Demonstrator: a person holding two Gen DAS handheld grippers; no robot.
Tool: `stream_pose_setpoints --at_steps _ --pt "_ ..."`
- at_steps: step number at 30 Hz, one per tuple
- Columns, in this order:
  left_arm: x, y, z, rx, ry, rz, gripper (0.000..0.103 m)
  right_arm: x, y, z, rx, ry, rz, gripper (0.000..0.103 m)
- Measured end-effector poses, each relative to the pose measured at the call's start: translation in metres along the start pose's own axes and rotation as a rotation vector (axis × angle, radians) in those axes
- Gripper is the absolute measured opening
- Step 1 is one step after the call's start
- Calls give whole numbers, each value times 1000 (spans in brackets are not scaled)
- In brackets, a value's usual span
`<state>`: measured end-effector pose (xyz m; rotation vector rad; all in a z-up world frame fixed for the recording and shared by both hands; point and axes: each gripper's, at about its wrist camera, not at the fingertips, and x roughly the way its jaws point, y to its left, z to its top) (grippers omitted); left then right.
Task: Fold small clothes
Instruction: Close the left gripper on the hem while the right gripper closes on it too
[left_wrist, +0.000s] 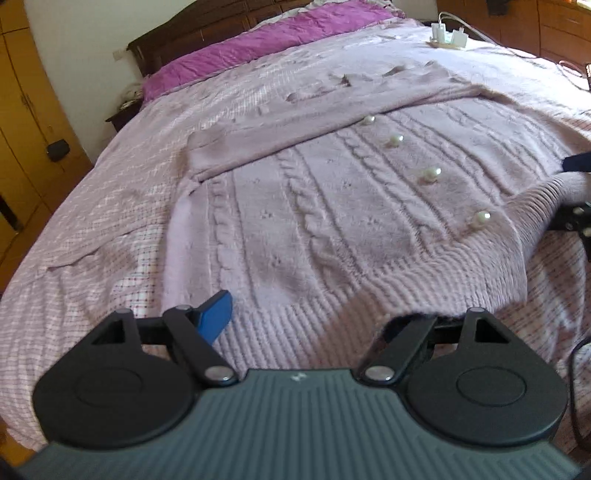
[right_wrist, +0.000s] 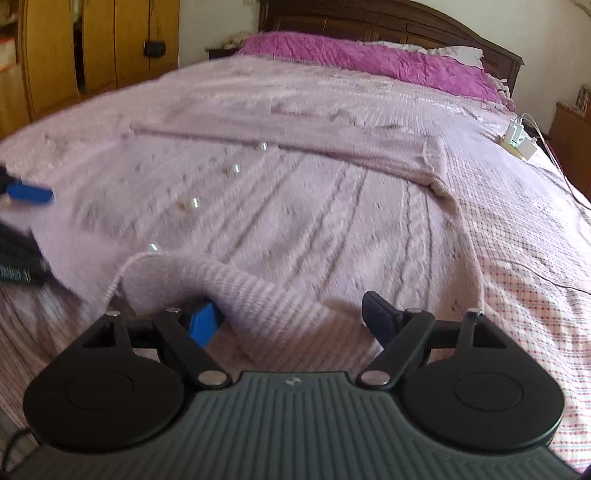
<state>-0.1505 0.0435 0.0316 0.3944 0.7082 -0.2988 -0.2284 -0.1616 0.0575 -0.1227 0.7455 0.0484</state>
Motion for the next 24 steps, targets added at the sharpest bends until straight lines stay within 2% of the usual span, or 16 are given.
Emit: stream_pose_setpoints --at_steps 5,8,12,18,22,24 --pt "6 -6 -5 34 -17 22 81 7 4 -10 -46 35 -35 84" --pt "4 -9 -7 65 -37 16 80 12 4 -12 -55 47 -43 85" --pt "6 -6 -8 52 -41 -12 77 16 0 -14 -21 45 -37 89" --pt "4 -6 -8 37 -54 -41 66 20 -3 -20 3 33 -21 103" --pt "3 -7 -9 29 -60 -43 64 24 -3 -19 4 47 -22 103" --pt "2 -5 -8 13 -63 -54 57 24 -5 -16 11 55 -17 103"
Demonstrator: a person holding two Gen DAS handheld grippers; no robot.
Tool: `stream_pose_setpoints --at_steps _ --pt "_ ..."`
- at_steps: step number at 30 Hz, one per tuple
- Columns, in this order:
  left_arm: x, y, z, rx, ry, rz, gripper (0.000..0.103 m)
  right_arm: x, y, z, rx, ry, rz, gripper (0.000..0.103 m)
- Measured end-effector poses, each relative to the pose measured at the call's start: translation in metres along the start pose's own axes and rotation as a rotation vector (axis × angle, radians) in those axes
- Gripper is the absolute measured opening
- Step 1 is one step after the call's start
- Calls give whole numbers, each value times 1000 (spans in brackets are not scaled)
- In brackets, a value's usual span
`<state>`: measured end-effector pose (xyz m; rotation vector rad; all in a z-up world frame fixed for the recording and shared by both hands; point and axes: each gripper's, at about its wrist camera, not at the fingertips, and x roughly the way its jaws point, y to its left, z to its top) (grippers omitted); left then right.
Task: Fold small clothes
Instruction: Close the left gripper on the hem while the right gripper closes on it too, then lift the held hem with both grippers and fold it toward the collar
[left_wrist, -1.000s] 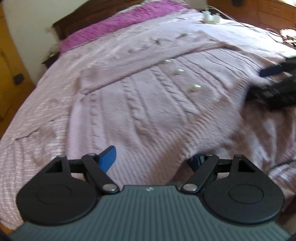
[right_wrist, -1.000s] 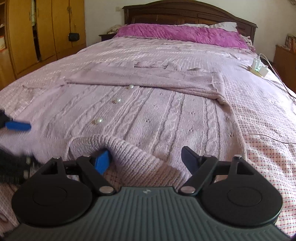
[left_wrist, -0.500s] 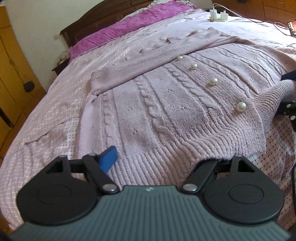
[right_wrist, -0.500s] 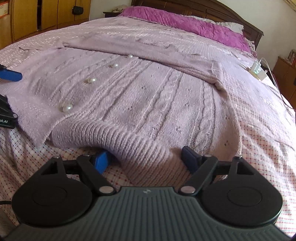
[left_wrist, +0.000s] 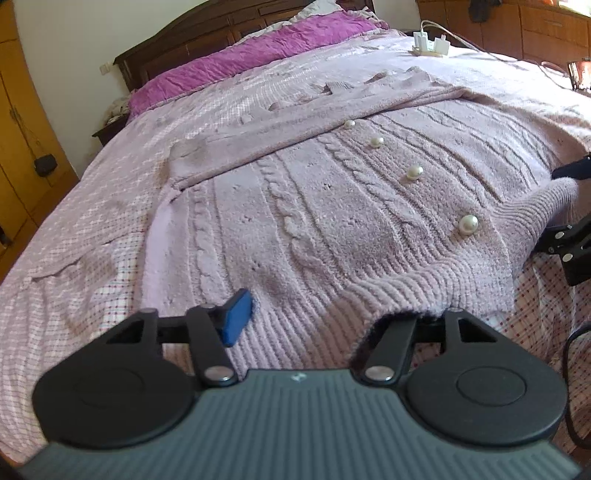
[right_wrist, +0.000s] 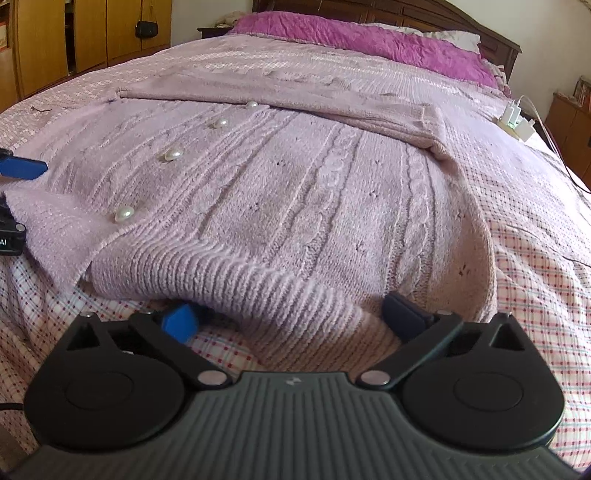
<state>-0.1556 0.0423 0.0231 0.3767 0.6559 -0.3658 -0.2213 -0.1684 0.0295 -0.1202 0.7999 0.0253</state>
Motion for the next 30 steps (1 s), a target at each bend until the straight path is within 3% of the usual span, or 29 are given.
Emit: stream_pose_setpoints --at_steps 2,5,12,15,22,30 --pt "-3 2 1 -18 -10 -21 36 -7 1 1 19 -25 -1 101" --pt "-7 3 3 -45 -26 -42 21 -21 5 1 1 -95 -2 86" --pt "-13 7 16 -96 -73 -69 10 -41 15 11 -68 -233 -25 37" --pt "-15 10 26 -117 -99 -73 9 -40 16 21 -61 -258 -11 25" --pt "-15 17 60 -164 -184 -48 8 -39 1 56 40 -317 23 15" --pt "2 26 98 -233 -245 -20 8 -31 -14 98 115 -385 48 13"
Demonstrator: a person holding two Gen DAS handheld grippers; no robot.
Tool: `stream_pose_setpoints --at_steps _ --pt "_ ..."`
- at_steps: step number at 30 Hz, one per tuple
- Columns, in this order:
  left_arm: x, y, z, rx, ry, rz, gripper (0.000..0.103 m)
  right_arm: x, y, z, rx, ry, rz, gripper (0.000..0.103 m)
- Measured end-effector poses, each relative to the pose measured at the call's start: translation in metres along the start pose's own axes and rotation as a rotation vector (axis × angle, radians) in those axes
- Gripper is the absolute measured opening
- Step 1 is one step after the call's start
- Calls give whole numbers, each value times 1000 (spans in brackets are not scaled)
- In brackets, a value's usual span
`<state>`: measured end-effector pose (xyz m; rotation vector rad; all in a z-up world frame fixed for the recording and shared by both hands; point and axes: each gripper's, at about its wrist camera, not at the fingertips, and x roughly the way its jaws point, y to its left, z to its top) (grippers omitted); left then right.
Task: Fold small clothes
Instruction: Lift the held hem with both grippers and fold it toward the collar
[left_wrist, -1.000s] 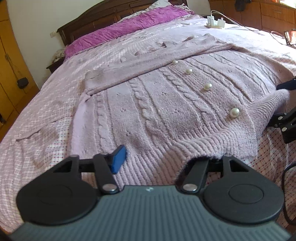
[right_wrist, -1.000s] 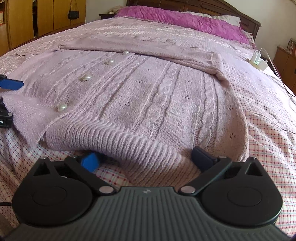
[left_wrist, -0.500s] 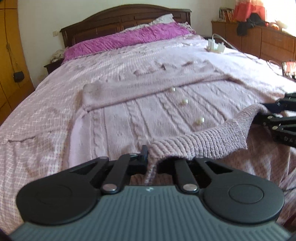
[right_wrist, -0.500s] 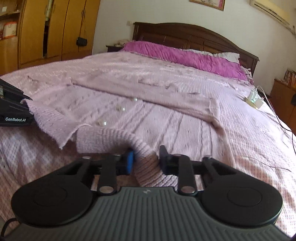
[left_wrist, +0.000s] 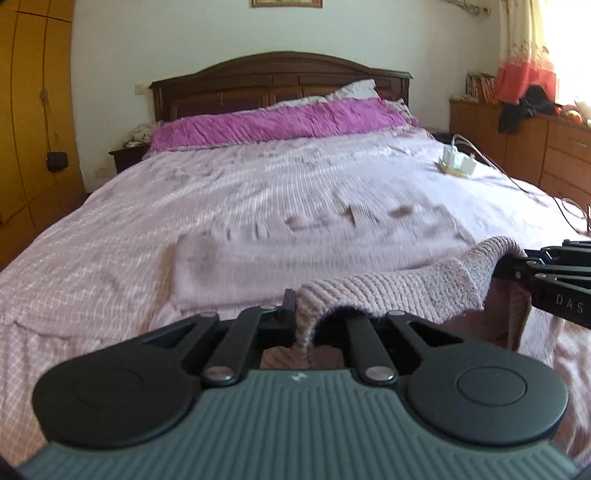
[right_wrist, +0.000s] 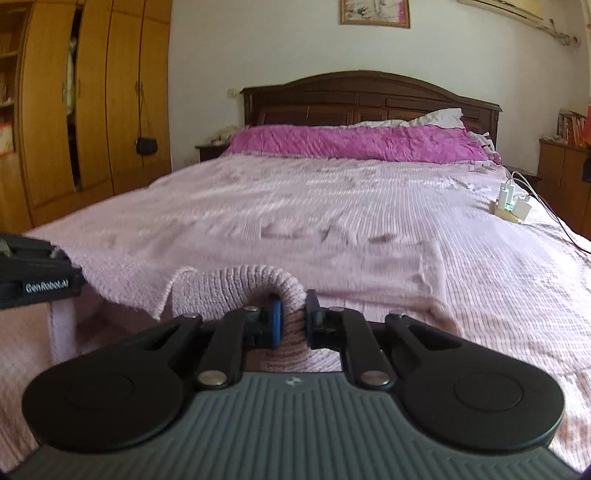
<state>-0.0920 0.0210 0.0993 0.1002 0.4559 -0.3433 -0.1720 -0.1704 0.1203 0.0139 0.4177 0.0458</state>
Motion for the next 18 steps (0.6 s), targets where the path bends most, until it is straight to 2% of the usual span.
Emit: stream_pose_setpoints --at_steps 9,18 --pt "34 9 50 -27 -92 20 8 36 -12 51 34 -73 -14 13" --pt "95 16 89 -48 -107 48 8 102 -21 97 35 -88 -61 12"
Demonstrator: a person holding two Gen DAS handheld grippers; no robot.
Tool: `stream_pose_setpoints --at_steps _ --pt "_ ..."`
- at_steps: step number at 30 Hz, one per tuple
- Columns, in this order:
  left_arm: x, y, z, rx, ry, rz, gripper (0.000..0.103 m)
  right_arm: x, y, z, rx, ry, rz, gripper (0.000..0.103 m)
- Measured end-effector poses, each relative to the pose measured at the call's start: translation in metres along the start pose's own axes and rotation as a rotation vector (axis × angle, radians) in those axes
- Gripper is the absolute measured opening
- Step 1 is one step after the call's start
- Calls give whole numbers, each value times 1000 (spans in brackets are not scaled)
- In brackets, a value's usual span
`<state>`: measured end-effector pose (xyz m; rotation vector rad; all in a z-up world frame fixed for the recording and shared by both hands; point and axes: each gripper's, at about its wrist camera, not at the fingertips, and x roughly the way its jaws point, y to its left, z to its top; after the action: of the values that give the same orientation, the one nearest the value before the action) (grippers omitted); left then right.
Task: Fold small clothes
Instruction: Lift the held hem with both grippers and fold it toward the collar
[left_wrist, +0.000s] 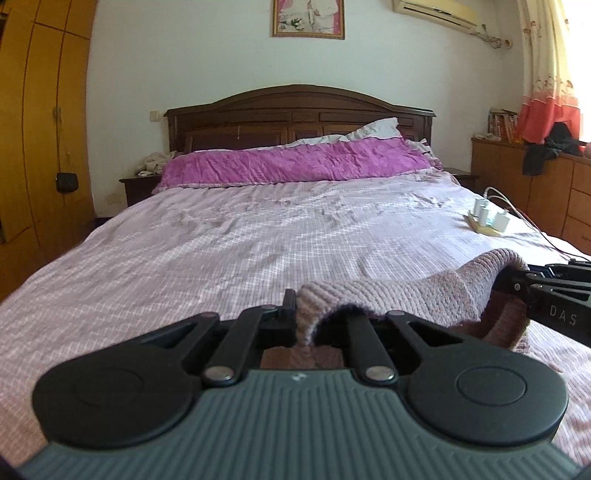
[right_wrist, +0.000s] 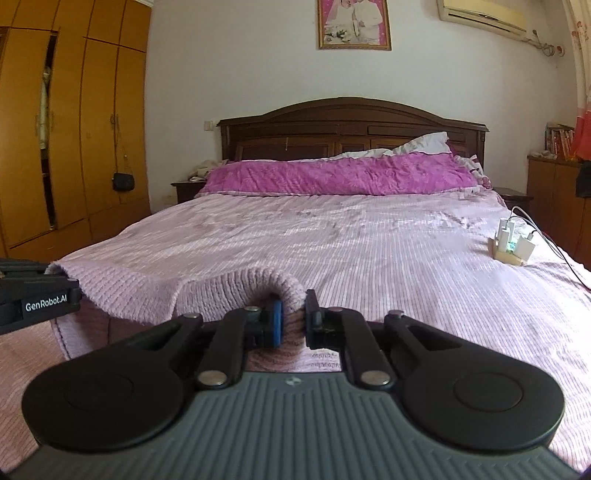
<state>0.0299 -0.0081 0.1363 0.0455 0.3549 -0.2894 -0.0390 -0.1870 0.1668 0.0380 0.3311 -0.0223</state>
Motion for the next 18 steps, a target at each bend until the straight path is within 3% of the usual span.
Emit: stream_pose_setpoints --at_steps 9,18 --pt "81 14 2 -58 56 23 8 96 -2 12 -26 42 -54 12" --pt "152 21 -37 -105 208 45 8 185 -6 -23 -19 189 -84 13"
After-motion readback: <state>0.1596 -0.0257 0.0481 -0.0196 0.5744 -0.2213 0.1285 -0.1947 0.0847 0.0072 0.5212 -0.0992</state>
